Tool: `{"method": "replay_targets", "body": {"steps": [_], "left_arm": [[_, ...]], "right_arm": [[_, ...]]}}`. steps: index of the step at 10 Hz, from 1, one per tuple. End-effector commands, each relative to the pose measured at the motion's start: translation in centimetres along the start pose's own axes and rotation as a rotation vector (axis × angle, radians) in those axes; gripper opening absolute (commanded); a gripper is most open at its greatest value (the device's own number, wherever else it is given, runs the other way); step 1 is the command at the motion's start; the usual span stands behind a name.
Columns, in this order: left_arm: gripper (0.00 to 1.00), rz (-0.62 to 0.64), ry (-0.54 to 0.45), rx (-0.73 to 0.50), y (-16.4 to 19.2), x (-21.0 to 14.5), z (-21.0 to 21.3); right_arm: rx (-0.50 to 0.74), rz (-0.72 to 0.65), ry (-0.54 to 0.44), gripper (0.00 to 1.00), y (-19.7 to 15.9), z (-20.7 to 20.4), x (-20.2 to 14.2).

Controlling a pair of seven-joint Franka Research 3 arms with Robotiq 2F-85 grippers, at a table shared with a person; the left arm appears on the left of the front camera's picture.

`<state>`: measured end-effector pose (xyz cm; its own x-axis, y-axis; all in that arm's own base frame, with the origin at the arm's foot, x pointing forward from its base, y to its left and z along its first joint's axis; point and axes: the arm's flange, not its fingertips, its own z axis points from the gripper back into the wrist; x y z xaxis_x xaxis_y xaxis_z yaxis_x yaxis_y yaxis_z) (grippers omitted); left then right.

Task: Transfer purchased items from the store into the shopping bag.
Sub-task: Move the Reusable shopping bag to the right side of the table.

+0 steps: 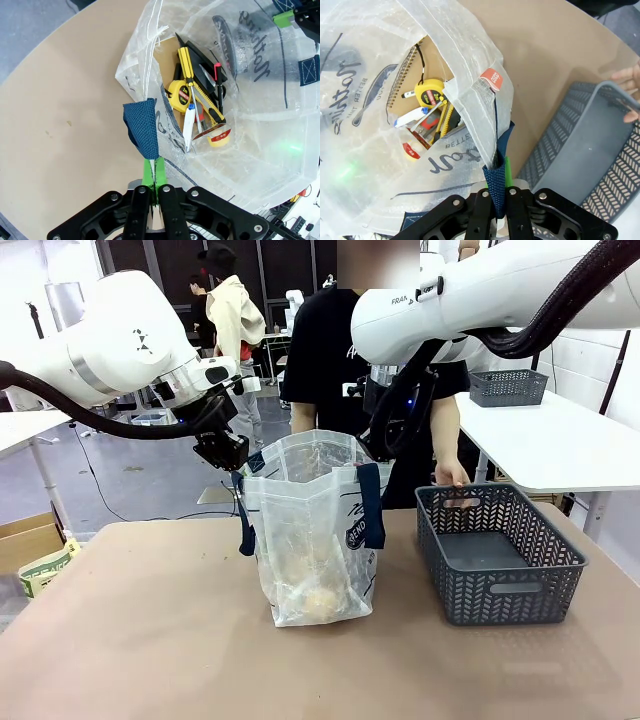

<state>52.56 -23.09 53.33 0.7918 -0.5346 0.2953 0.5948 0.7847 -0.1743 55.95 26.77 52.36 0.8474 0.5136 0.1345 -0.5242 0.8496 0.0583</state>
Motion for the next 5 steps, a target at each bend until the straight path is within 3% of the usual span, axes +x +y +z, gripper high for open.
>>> {"method": "replay_targets", "body": {"steps": [1, 5], "left_arm": [[0.00, 0.012, 0.003, 0.001, -0.10, -0.05, -0.10], [0.00, 0.012, 0.003, 0.001, -0.10, -0.05, -0.10]], "right_arm": [[0.001, -0.002, 0.003, 0.00, -0.11, -0.08, -0.05], [0.001, -0.002, 0.003, 0.00, -0.11, -0.08, -0.05]]}}
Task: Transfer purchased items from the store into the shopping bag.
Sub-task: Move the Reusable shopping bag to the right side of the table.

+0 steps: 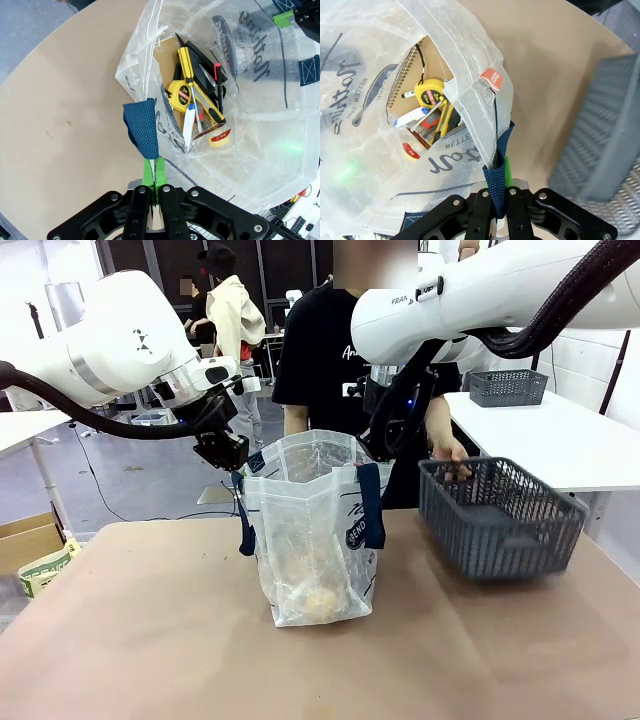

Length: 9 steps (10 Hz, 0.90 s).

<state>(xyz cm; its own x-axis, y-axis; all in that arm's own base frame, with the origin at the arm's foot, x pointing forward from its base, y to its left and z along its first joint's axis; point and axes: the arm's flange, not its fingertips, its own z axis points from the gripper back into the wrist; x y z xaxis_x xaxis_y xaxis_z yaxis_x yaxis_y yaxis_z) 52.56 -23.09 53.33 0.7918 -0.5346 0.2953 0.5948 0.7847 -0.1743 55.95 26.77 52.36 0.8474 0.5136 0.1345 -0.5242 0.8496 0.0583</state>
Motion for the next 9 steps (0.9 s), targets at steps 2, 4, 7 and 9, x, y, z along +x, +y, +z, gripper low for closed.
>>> {"method": "replay_targets", "body": {"steps": [2, 4, 7, 9], "left_arm": [[0.00, 0.012, -0.007, 0.005, -0.3, 0.2, 0.0], [0.00, 0.029, -0.018, 0.016, -1.5, 1.0, 0.2], [0.00, 0.078, -0.074, -0.012, -2.9, 2.8, -0.1], [0.00, 0.059, -0.085, -0.060, -3.7, 4.1, -0.5]], "right_arm": [[0.008, -0.032, -0.040, 0.00, 0.6, 0.1, 0.4], [0.040, -0.143, -0.093, 0.00, 1.9, 0.5, 1.5], [0.083, -0.229, -0.119, 0.00, 3.8, 0.6, 3.5], [0.124, -0.319, -0.176, 0.00, 3.5, 0.8, 4.9]]}}
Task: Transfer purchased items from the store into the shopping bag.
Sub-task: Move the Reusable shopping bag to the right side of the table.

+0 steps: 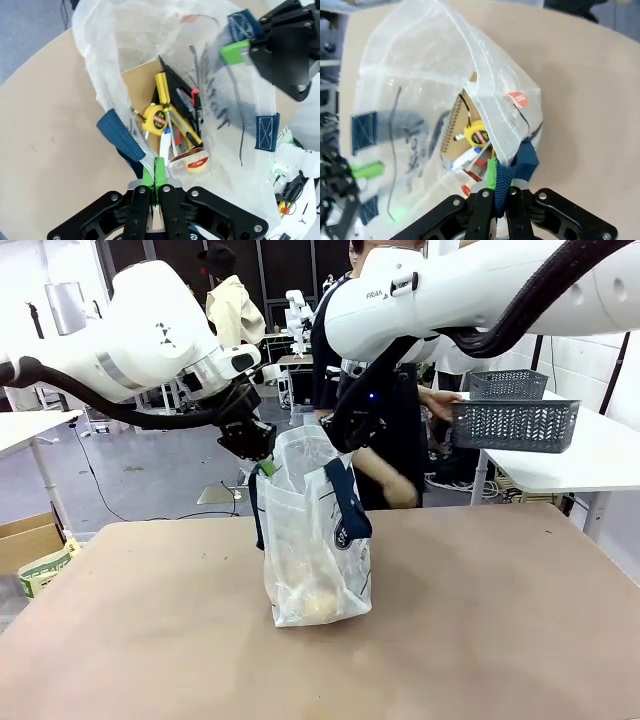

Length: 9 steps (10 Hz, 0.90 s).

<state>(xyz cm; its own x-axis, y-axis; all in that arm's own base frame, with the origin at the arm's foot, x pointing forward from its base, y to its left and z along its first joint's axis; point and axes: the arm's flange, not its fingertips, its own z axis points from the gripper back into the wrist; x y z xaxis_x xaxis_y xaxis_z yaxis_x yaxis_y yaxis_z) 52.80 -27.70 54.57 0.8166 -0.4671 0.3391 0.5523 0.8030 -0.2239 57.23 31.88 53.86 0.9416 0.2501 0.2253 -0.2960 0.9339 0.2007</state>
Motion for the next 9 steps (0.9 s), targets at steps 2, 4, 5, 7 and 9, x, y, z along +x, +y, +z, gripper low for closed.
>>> {"method": "replay_targets", "body": {"steps": [2, 4, 5, 7, 9], "left_arm": [[0.00, 0.007, -0.034, -0.051, -0.2, 1.4, -0.2], [0.00, 0.005, -0.010, -0.029, -0.4, 1.0, -0.4], [0.00, 0.005, -0.010, -0.029, -0.4, 1.0, -0.4], [0.00, 0.005, -0.010, -0.029, -0.4, 1.0, -0.4], [0.00, 0.005, -0.010, -0.029, -0.4, 1.0, -0.4]], "right_arm": [[0.056, -0.073, -0.050, 0.00, -0.5, 0.2, 1.3], [0.031, -0.044, -0.019, 0.00, -0.3, -0.3, 1.1], [0.031, -0.044, -0.019, 0.00, -0.3, -0.3, 1.1], [0.122, -0.202, -0.021, 0.00, -0.1, -0.2, 1.5], [0.154, -0.379, -0.033, 0.00, 0.6, 0.1, 1.4]]}}
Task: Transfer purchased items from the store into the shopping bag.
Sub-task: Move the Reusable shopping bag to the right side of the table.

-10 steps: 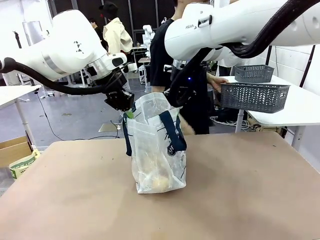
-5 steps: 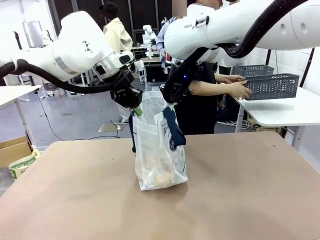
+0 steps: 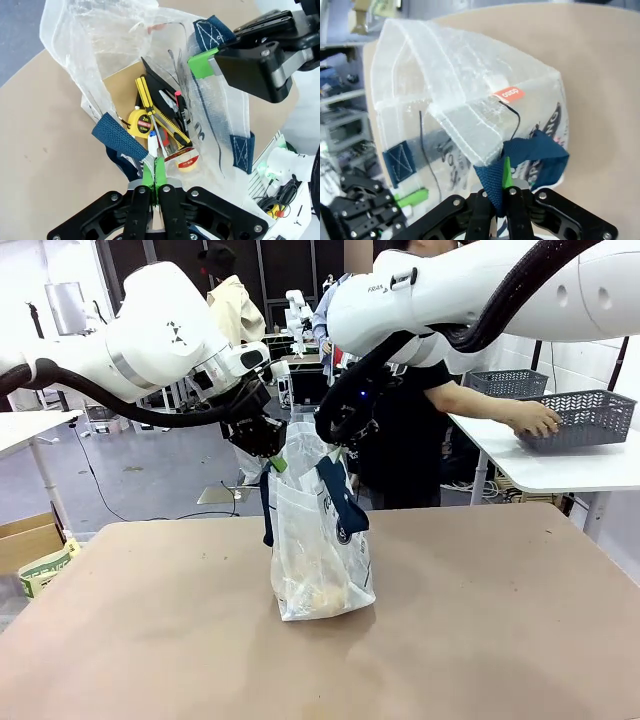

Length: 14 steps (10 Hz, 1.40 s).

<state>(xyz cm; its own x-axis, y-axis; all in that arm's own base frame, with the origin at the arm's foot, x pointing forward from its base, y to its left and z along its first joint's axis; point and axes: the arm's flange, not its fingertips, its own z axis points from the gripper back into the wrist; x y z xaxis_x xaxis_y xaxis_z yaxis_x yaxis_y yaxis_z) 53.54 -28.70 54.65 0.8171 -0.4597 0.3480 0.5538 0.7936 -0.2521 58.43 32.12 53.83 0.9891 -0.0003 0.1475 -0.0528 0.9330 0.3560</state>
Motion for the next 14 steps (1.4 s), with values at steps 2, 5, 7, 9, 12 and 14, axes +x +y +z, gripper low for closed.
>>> {"method": "replay_targets", "body": {"steps": [2, 5, 7, 9, 12, 14], "left_arm": [[0.00, 0.000, 0.000, 0.001, 0.0, -0.1, 0.0], [0.00, 0.000, 0.000, 0.001, 0.0, -0.1, 0.0], [0.00, 0.004, -0.001, 0.000, -0.2, 0.2, -0.1], [0.00, -0.029, -0.010, -0.043, -0.8, 0.7, -0.6], [0.00, -0.014, -0.020, -0.100, -0.5, 1.1, -1.1], [0.00, -0.009, -0.046, -0.143, -0.2, 1.9, -1.7]], "right_arm": [[0.025, -0.291, -0.070, 0.00, 0.2, 0.3, -0.1], [0.020, -0.109, -0.007, 0.00, 0.2, 0.1, 0.1], [0.026, -0.237, 0.025, 0.00, 0.1, -0.6, 0.4], [0.041, -0.240, 0.001, 0.00, -0.3, -0.9, 0.9], [0.106, -0.231, 0.001, 0.00, -0.2, -1.2, 1.0], [0.159, -0.206, -0.002, 0.00, -0.3, -1.2, 1.6]]}}
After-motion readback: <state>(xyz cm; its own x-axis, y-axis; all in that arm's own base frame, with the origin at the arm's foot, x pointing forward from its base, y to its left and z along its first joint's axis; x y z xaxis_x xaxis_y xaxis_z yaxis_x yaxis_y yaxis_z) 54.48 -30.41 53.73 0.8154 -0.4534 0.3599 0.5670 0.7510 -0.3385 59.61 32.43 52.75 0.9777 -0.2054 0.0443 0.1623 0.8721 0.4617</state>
